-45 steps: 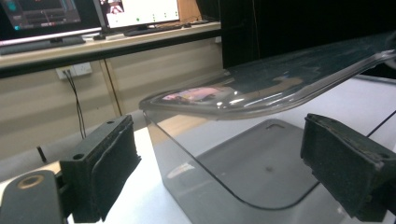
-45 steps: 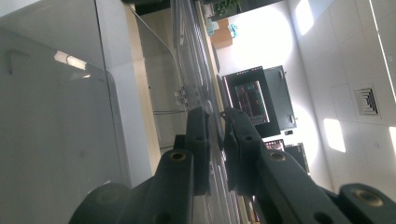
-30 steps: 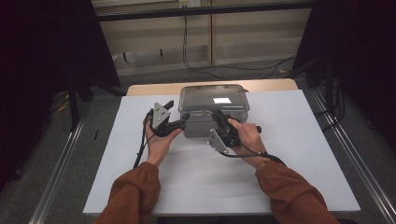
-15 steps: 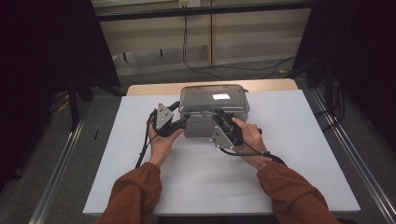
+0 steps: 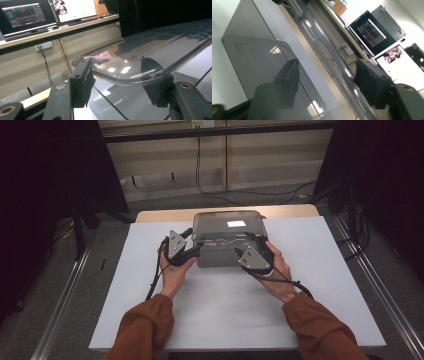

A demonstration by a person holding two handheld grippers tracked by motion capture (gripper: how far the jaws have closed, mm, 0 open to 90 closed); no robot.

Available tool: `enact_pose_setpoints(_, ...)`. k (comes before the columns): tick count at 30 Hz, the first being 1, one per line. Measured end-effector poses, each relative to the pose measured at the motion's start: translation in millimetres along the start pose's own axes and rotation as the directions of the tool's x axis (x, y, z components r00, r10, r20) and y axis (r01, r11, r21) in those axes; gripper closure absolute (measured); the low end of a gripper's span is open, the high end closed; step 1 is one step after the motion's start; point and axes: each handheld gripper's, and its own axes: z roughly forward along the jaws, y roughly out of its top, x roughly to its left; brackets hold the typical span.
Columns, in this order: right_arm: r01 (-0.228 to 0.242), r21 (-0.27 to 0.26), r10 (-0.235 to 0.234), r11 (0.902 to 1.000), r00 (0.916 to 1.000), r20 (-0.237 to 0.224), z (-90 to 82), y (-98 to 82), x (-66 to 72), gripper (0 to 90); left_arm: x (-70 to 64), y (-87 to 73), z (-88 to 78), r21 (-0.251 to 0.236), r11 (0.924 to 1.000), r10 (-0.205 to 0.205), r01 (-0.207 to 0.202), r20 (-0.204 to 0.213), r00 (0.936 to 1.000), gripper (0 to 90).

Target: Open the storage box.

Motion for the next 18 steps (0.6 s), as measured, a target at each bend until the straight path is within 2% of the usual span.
enact_pose_setpoints(3, -0.025, 0.008, 0.025, 0.9997, 0.9997, 0.002, 0.0, -1.0, -1.4, 29.3, 0.9, 1.1, -0.2, -0.007, 0.9999, -0.013, 0.013, 0.004, 0.9999, 43.7)
enact_pose_setpoints(5, -0.073, 0.012, 0.073, 0.9973, 0.9974, 0.0, -1.3, -2.7, -5.9, 25.0, 3.0, 1.5, -1.4, -0.003, 0.9999, -0.013, 0.013, 0.008, 0.9999, 45.2)
enact_pose_setpoints(6, -0.073, 0.012, 0.073, 0.9973, 0.9974, 0.0, -1.3, -2.7, -5.9, 25.0, 2.5, 1.6, -1.0, -0.01, 0.9997, -0.021, 0.021, 0.006, 0.9998, 45.2)
enact_pose_setpoints(8, -0.119, 0.022, 0.119, 0.9926, 0.9929, 0.008, -1.9, -5.7, -9.5, 21.6, 2.0, 1.8, -0.8, -0.012, 0.9997, -0.021, 0.021, 0.006, 0.9998, 45.8)
enact_pose_setpoints(10, -0.183, 0.023, 0.183, 0.9828, 0.9831, -0.004, -2.3, -9.8, -14.9, 19.2, 1.9, 2.0, -0.8, -0.012, 0.9998, -0.018, 0.018, 0.006, 0.9998, 45.7)
enact_pose_setpoints(11, -0.232, 0.029, 0.233, 0.9722, 0.9726, -0.006, -3.4, -14.0, -21.0, 17.4, 2.3, 2.2, -0.8, -0.011, 0.9998, -0.015, 0.015, 0.007, 0.9999, 45.7)
enact_pose_setpoints(13, -0.288, 0.028, 0.288, 0.9573, 0.9571, -0.028, -4.3, -17.7, -26.8, 16.9, 2.8, 2.7, -1.0, -0.011, 0.9998, -0.014, 0.014, 0.005, 0.9999, 45.8)
enact_pose_setpoints(16, -0.347, 0.047, 0.349, 0.9368, 0.9363, -0.042, -7.2, -22.2, -34.5, 17.0, 2.8, 3.6, -0.9, -0.009, 0.9999, -0.013, 0.013, 0.005, 0.9999, 45.8)
enact_pose_setpoints(17, -0.347, 0.047, 0.349, 0.9368, 0.9363, -0.042, -7.2, -22.2, -34.5, 17.0, 2.8, 3.6, -0.9, -0.009, 0.9999, -0.013, 0.013, 0.005, 0.9999, 45.8)
enact_pose_setpoints(18, -0.365, 0.052, 0.367, 0.9297, 0.9292, -0.044, -7.8, -23.8, -36.4, 16.7, 2.6, 3.4, -0.9, -0.008, 0.9999, -0.014, 0.014, 0.005, 0.9999, 45.8)
